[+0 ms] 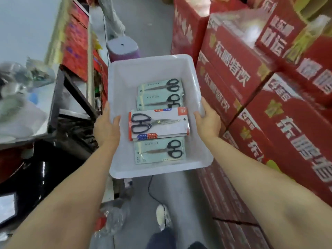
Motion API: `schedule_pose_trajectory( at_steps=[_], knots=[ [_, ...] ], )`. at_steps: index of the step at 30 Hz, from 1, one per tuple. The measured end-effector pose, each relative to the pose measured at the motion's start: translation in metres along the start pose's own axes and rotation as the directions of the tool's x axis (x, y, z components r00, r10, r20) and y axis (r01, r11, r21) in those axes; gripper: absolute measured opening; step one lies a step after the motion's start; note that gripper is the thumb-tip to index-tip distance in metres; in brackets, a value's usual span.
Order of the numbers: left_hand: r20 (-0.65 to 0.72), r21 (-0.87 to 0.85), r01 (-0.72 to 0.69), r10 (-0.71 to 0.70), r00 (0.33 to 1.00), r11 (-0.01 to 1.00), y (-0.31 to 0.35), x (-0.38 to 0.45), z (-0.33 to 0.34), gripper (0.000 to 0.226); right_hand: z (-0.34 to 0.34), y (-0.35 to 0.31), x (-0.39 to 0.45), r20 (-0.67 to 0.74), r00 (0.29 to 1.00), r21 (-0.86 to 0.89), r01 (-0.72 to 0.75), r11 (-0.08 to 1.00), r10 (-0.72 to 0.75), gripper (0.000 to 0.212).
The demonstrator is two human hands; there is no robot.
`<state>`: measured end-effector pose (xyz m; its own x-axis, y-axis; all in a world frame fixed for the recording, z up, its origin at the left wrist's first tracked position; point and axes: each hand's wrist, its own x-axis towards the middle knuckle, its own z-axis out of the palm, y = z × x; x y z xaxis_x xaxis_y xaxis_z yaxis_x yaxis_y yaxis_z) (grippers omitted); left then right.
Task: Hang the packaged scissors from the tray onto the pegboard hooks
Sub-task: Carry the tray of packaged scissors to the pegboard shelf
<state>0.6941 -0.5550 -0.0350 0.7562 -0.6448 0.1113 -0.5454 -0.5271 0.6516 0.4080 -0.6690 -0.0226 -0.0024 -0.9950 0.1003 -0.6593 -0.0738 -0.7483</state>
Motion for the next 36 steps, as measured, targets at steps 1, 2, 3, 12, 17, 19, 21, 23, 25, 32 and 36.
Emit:
schedule_pose_trajectory(
  at_steps=[1, 2, 3, 12, 17, 19, 21, 23, 25, 32, 36],
  knots=[
    [0.006, 0.004, 0.01, -0.01, 1.0, 1.0, 0.005, 0.017, 0.004, 0.06, 0.008, -0.007, 0.016, 0.009, 1.0, 0.008, -0.005, 1.0, 0.005, 0.055],
    [0.004, 0.016, 0.021, -0.021, 1.0, 1.0, 0.009, 0.034, 0.008, 0.059, 0.016, -0.013, 0.032, 0.018, 1.0, 0.015, -0.006, 1.0, 0.006, 0.055],
    [-0.002, 0.032, 0.018, -0.018, 1.0, 0.999, 0.014, 0.049, 0.012, 0.059, 0.024, -0.018, 0.047, 0.022, 1.0, 0.019, -0.011, 1.0, 0.011, 0.055],
    [-0.02, 0.114, 0.011, -0.009, 1.0, 0.993, 0.052, 0.189, 0.07, 0.059, 0.09, -0.047, 0.202, 0.07, 0.997, -0.016, -0.007, 1.0, 0.008, 0.056],
    [-0.046, 0.052, 0.073, -0.071, 0.996, 0.996, 0.081, 0.266, 0.093, 0.059, 0.123, -0.073, 0.293, 0.127, 0.992, -0.003, 0.023, 1.0, -0.022, 0.055],
    [-0.058, 0.04, 0.102, -0.099, 0.993, 0.994, 0.09, 0.29, 0.098, 0.059, 0.134, -0.086, 0.325, 0.135, 0.989, -0.049, 0.072, 0.996, -0.064, 0.055],
    [-0.086, 0.043, 0.129, -0.125, 0.988, 0.991, 0.096, 0.315, 0.1, 0.059, 0.148, -0.099, 0.353, 0.152, 0.985, -0.068, 0.098, 0.993, -0.087, 0.054],
    [-0.109, 0.06, 0.113, -0.106, 0.988, 0.992, 0.098, 0.343, 0.102, 0.059, 0.165, -0.111, 0.377, 0.165, 0.982, -0.046, 0.098, 0.994, -0.089, 0.054],
    [-0.129, 0.062, 0.116, -0.107, 0.986, 0.991, 0.095, 0.376, 0.106, 0.06, 0.187, -0.124, 0.401, 0.169, 0.979, -0.027, 0.118, 0.993, -0.111, 0.055],
    [-0.127, 0.075, 0.193, -0.183, 0.975, 0.978, 0.083, 0.494, 0.134, 0.06, 0.273, -0.171, 0.497, 0.235, 0.966, -0.082, 0.127, 0.988, -0.105, 0.055],
    [-0.082, 0.067, 0.202, -0.197, 0.977, 0.977, 0.072, 0.566, 0.145, 0.06, 0.322, -0.199, 0.541, 0.256, 0.965, -0.094, 0.083, 0.992, -0.057, 0.055]
  ],
)
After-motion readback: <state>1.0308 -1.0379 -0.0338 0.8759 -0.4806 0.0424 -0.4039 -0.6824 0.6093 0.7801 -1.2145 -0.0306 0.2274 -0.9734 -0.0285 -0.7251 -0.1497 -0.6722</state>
